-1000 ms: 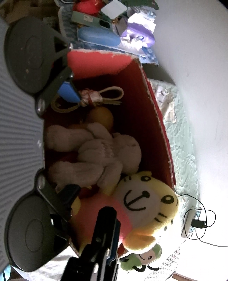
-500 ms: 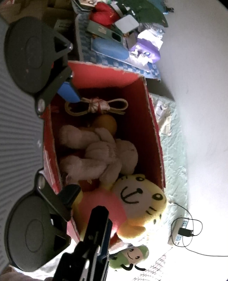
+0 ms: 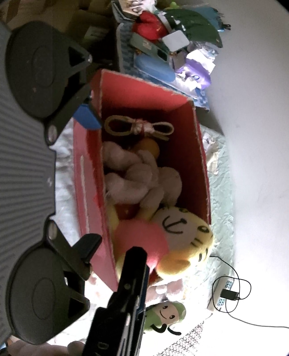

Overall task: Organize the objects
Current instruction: 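Open the right gripper and withdraw it from the red box, then move the right gripper to the green bean plush and grasp it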

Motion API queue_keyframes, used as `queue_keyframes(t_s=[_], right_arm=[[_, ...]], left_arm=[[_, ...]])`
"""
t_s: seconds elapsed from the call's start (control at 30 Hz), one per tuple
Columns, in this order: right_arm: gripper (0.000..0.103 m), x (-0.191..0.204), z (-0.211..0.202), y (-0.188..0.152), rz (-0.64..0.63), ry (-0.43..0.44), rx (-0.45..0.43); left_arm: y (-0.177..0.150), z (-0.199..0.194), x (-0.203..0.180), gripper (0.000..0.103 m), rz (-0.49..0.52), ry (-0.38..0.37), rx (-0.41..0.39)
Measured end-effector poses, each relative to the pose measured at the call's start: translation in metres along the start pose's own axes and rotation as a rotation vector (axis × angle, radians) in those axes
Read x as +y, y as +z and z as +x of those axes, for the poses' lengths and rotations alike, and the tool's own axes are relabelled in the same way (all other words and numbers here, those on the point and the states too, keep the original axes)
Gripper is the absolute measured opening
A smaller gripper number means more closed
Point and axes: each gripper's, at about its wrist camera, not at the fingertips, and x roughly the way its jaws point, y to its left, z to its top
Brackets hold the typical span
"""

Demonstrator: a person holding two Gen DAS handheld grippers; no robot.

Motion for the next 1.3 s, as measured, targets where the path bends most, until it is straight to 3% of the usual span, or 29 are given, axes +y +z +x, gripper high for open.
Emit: queue_keyframes(t_s=[0.13, 0.37, 0.63, 1.0, 1.07, 1.3], right_arm=[[0.033, -0.008, -0.009, -0.002, -0.012, 0.021, 0.023], [0.035, -0.038, -0.031, -0.006, 0.005, -0.007, 0.049], [0.035, -0.088, -0.070, -0.013, 0.076, -0.092, 0.028], [0.035, -0.155, -0.113, -0.016, 0.218, -0.219, -0.005], [0.035, -0.165, -0.119, -0.015, 0.241, -0.237, -0.008], [0.036, -0.193, -0.130, -0.010, 0.305, -0.275, -0.016]], left_arm=[[-0.006, 0.001, -0.015, 0.100, -0.018, -0.016, 0.021], [-0.015, 0.005, -0.053, 0.100, -0.005, -0.109, 0.039], [-0.018, 0.016, -0.127, 0.100, 0.113, -0.233, 0.055], [0.008, 0.058, -0.200, 0.100, 0.197, -0.275, 0.096], [0.013, 0.061, -0.211, 0.100, 0.198, -0.251, 0.080], [0.026, 0.074, -0.241, 0.100, 0.248, -0.288, 0.080]])
